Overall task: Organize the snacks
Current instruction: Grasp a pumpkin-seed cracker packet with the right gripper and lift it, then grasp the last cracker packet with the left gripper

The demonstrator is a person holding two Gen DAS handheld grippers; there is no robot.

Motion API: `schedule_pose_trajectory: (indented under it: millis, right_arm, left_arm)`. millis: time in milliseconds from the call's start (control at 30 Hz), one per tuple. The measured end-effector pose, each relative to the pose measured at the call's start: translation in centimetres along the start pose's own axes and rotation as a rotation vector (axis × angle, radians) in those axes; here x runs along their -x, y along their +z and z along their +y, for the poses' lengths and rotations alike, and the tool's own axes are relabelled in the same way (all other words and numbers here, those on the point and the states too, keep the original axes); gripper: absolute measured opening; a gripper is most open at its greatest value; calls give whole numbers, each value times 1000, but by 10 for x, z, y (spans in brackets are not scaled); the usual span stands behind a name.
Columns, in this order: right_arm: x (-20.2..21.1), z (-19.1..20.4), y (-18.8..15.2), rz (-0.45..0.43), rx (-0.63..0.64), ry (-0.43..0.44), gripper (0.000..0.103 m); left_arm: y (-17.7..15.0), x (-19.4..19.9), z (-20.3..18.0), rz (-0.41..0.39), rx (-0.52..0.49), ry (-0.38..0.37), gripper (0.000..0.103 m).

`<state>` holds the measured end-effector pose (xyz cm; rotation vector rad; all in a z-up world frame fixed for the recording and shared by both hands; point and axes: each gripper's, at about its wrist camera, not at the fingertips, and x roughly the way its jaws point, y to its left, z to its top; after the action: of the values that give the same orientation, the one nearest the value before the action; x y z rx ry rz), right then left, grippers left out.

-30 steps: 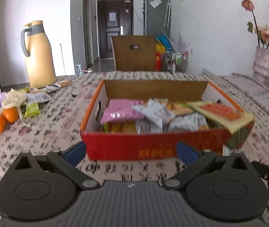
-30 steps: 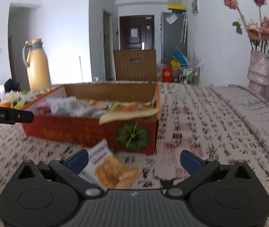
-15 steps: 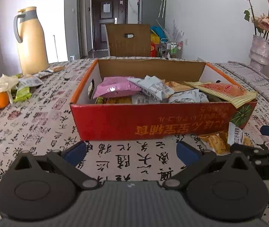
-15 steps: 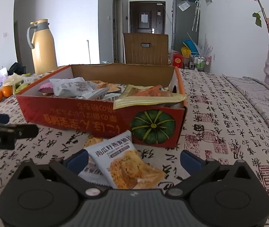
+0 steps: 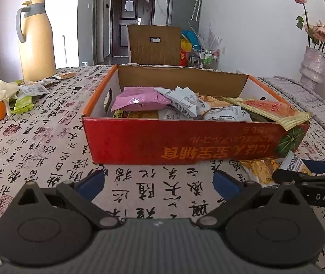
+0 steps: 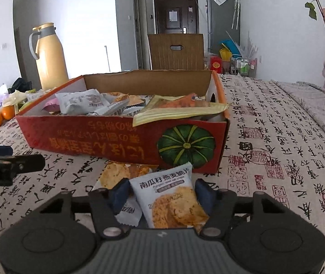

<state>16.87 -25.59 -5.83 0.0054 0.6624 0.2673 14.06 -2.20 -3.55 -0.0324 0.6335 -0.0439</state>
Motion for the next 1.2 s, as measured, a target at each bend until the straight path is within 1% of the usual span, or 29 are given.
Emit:
schedule_pose_trajectory:
  millis: [100, 133, 167, 367, 533, 633, 700, 833, 1067, 1200]
  right_arm:
    - [4, -1, -1, -6, -8, -5, 57]
    - [6, -2, -1, -11, -10, -5, 52]
    - [9, -3, -1, -16, -14, -3, 44]
    - [24, -6, -5, -51, -27, -10, 44]
    - [38, -13, -6, -89, -38, -24, 44]
    - [45, -18, -8, -109, -44, -42, 44]
    - [49, -21, -9, -124, -36, -71, 44]
    - [58, -31, -13, -147, -33, -90, 44]
    - [65, -52, -21, -183, -49, -139, 44]
    - [66, -67, -26, -189, -85, -157, 44]
  left_arm:
    - [0, 0, 0, -2, 1, 4, 103]
    - [0, 0, 0, -2, 0, 5, 103]
    - [0, 0, 0, -1, -1, 8, 103]
    - [1, 0, -3, 3, -17, 21, 103]
    - [7, 8, -14, 7, -45, 13, 103]
    - [10, 12, -27, 4, -72, 4, 103]
    - [11, 13, -38, 8, -84, -3, 103]
    - [13, 9, -59, 35, -97, -17, 103]
    - [15, -3, -96, 94, -122, -12, 103]
    - [15, -13, -115, 126, -129, -9, 103]
